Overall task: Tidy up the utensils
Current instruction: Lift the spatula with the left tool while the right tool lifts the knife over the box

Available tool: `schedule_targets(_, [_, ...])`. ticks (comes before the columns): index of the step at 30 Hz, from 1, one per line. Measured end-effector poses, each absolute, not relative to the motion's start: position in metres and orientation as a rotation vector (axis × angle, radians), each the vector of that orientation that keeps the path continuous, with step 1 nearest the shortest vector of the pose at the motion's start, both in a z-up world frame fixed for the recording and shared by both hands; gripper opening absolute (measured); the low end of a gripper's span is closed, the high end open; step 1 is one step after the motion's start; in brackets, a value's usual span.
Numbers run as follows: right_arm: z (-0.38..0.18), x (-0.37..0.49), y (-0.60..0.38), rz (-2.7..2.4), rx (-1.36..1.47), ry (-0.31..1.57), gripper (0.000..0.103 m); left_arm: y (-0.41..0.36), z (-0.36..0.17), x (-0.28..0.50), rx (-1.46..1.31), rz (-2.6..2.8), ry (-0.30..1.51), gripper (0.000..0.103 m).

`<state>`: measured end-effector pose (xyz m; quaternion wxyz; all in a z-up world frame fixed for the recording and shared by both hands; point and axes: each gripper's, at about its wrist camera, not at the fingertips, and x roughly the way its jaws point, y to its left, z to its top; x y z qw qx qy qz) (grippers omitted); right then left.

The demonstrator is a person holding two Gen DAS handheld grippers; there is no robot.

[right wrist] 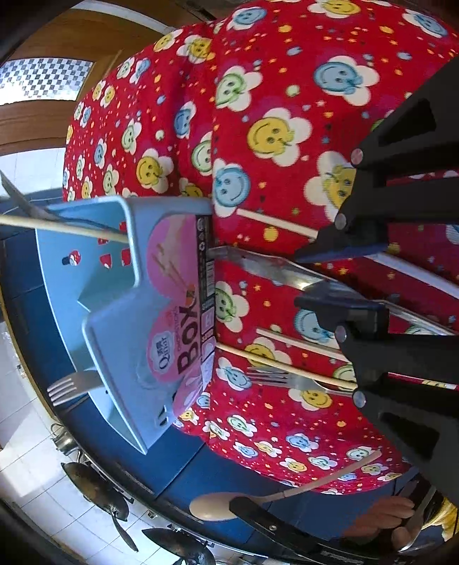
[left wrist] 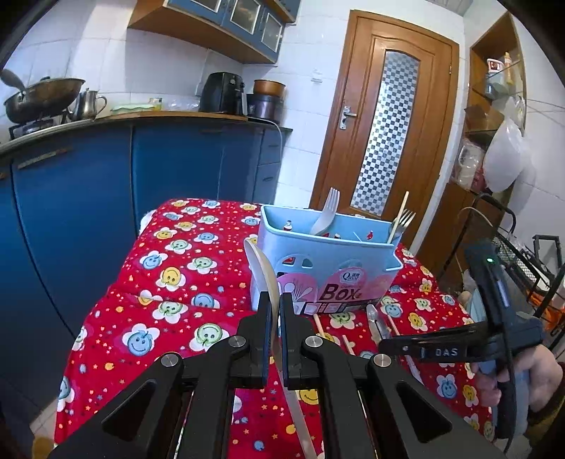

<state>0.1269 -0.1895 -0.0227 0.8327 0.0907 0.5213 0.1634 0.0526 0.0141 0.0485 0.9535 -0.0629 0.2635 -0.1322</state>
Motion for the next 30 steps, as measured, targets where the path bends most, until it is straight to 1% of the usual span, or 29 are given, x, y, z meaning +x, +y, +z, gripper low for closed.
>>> schedule_targets(6, [-0.023,0.139,-0.191,0.365,0.205,1.127,0.023,0.009,0.053,0.056,-0.112,-0.271,0.521,0.004])
schedule_targets(7, [-0.023,0.140,-0.191,0.359,0.205,1.127,0.018,0.008,0.054,0.056,-0.111,-0.271,0.521,0.004])
schedule_targets(8, [-0.024,0.139,-0.192,0.344,0.200,1.125,0.009,0.007,0.054,0.057,-0.112,-0.274,0.522,0.004])
schedule_targets(12, [-0.023,0.130,-0.203,0.368,0.278,1.100,0.006,0.005,0.057,0.059,-0.120,-0.279,0.523,0.004])
schedule_targets(21, [0.021,0.094,-0.222,0.401,0.339,0.882,0.004,0.000,0.078,0.069,-0.094,-0.261,0.468,0.004])
schedule_targets(27, [0.057,0.087,-0.235,0.378,0.353,0.695,0.004,-0.004,0.103,0.087,-0.092,-0.238,0.394,0.004])
schedule_targets(30, [0.074,0.091,-0.234,0.379,0.358,0.634,0.004,-0.007,0.117,0.099,-0.089,-0.220,0.359,0.004])
